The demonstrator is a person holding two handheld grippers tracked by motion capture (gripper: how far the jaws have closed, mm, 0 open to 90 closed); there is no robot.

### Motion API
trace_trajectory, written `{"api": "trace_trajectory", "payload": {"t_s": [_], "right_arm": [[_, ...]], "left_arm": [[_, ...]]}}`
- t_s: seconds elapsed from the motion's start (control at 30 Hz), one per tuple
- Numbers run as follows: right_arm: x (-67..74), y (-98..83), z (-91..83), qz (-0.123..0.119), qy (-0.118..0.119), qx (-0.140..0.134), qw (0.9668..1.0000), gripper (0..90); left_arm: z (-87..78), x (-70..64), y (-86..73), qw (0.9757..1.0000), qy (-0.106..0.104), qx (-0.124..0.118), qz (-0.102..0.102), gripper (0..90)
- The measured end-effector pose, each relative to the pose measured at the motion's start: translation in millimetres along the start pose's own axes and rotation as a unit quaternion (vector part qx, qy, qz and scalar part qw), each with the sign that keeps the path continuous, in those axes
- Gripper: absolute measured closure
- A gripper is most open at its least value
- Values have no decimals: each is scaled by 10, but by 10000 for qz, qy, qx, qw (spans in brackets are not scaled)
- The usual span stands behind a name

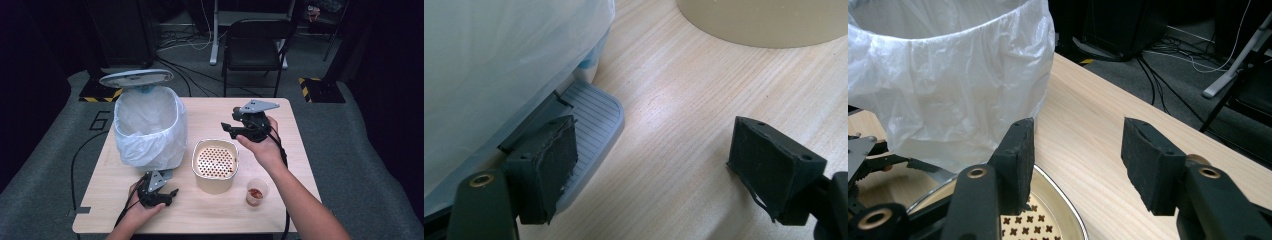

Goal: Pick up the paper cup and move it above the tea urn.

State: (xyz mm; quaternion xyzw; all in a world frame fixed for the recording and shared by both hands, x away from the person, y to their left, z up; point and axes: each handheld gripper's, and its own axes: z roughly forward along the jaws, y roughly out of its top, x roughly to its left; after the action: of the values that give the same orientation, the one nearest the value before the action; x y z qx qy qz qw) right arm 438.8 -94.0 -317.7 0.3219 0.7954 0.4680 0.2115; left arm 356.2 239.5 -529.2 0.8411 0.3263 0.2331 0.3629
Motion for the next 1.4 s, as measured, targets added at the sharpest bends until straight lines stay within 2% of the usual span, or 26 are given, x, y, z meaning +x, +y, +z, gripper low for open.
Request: {"api": "trace_trajectory", "payload": {"t_s": [0.2, 0.33, 0.73, 1.0, 1.1, 1.23, 1.27, 1.4], "right_arm": [[-33, -111, -8, -8, -39, 45, 10000, 469], [-42, -180, -40, 14, -106, 84, 9999, 438], [-15, -561, -185, 37, 6, 74, 10000, 354], [-79, -775, -92, 298, 16, 204, 9993, 438], [-90, -818, -31, 287, 55, 275, 9992, 473], [-106, -872, 81, 230, -35, 406, 9989, 532], [-108, -884, 105, 255, -100, 438, 9987, 546], [-158, -938, 205, 311, -117, 551, 9979, 567]], "left_arm": [[0, 0, 0, 10000, 0, 0, 1, 192], [0, 0, 0, 10000, 0, 0, 0, 192], [0, 1, 0, 10000, -1, 3, 3, 192], [0, 0, 0, 10000, 0, 0, -1, 192], [0, 0, 0, 10000, 0, 0, 0, 192], [0, 0, 0, 10000, 0, -2, -1, 192], [0, 0, 0, 10000, 0, -1, 0, 192], [0, 0, 0, 10000, -1, -2, -2, 192]]}}
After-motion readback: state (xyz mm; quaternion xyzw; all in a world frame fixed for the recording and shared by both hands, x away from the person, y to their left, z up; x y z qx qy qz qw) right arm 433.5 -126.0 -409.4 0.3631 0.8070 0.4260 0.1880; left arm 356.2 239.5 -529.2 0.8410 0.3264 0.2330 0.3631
